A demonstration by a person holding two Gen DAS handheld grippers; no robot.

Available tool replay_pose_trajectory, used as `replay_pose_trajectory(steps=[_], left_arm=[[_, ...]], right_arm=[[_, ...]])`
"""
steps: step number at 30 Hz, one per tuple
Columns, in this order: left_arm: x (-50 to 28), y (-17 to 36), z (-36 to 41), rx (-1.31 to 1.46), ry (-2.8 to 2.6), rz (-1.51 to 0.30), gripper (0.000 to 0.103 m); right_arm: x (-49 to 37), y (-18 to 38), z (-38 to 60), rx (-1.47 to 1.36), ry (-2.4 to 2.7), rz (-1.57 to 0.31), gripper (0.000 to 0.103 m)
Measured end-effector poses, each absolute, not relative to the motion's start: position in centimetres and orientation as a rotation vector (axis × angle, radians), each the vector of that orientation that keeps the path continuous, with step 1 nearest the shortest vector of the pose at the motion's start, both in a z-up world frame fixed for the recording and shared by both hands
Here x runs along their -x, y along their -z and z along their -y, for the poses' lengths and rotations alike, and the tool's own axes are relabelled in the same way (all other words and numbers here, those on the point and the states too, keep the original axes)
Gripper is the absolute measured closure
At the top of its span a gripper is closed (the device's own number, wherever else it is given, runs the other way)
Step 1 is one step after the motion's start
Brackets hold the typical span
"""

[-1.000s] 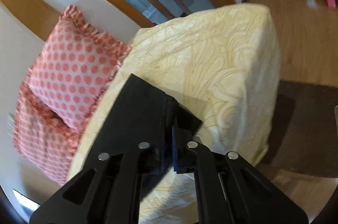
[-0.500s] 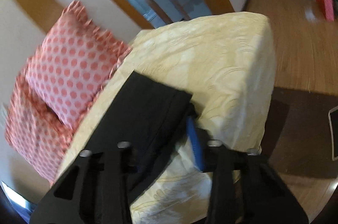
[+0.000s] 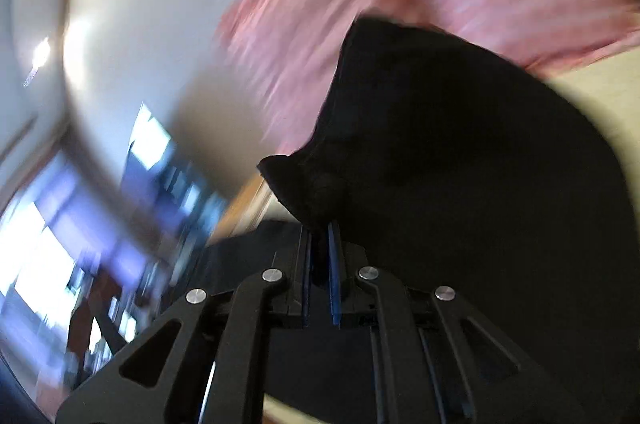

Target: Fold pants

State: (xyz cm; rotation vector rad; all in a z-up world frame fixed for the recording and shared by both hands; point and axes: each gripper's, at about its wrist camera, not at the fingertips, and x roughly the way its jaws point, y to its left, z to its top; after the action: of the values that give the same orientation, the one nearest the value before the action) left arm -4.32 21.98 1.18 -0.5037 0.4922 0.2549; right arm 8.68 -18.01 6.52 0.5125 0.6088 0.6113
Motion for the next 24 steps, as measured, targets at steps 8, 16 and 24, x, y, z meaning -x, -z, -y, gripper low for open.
replay_pose_trajectory(steps=[8, 16, 24], left_arm=[[7.7, -0.9, -27.3, 0.641, -0.365, -0.492, 0.026], [6.2, 1.3, -28.9, 0.788, -0.26, -0.56, 0.026], [4.6, 0.9, -28.7, 0.791, -0.244, -0.567, 0.026]], right_arm=[[-9.0, -5.1, 8.1, -0.419, -0.76, -0.674, 0.095], [-5.2, -2.4, 1.9, -0.028, -0.852, -0.727, 0.071], [-4.3, -2.1, 3.2, -0.047, -0.83, -0.699, 0.021]])
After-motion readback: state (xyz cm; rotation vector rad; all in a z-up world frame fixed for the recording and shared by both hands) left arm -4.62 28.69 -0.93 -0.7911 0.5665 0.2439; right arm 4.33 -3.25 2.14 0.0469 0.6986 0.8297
